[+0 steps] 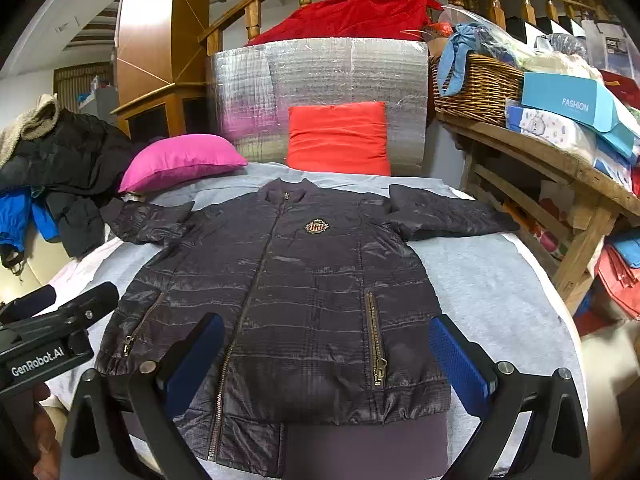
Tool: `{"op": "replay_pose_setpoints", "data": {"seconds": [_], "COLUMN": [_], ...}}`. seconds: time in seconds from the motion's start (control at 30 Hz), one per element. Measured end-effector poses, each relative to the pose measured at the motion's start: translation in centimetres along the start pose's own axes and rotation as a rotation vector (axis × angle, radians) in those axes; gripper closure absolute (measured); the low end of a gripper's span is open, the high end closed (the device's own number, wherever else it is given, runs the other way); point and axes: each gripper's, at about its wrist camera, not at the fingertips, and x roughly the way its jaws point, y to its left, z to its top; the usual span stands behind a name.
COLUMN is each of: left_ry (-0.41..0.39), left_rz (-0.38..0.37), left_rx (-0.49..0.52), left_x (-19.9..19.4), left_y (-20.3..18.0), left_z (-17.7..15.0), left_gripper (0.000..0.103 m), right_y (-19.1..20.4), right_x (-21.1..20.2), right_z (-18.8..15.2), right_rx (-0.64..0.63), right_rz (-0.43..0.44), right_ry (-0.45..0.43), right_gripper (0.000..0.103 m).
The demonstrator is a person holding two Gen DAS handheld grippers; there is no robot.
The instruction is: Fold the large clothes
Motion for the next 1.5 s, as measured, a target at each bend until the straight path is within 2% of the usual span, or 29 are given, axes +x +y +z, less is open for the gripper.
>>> {"op": "replay_pose_setpoints", "data": {"seconds": [0.43,1.5], "left_ry": [0.016,0.015], "left_rz": [-0.006,0.004], "left_rx": [-0.027,0.011], "left_x": [0.0,0.2], "left_y": [0.2,-0.4], "left_z": [0.5,0.5], "left_gripper": [0.000,0.000], "right_y": [0.1,0.4], "right_x": [0.5,0.8], "right_z": [0.7,0.6], "right_rx": [-0.001,-0.017], "right_rz": [-0.007,-0.014], "right_ry": [0.012,0.003], "right_gripper": [0.000,0.000]}}
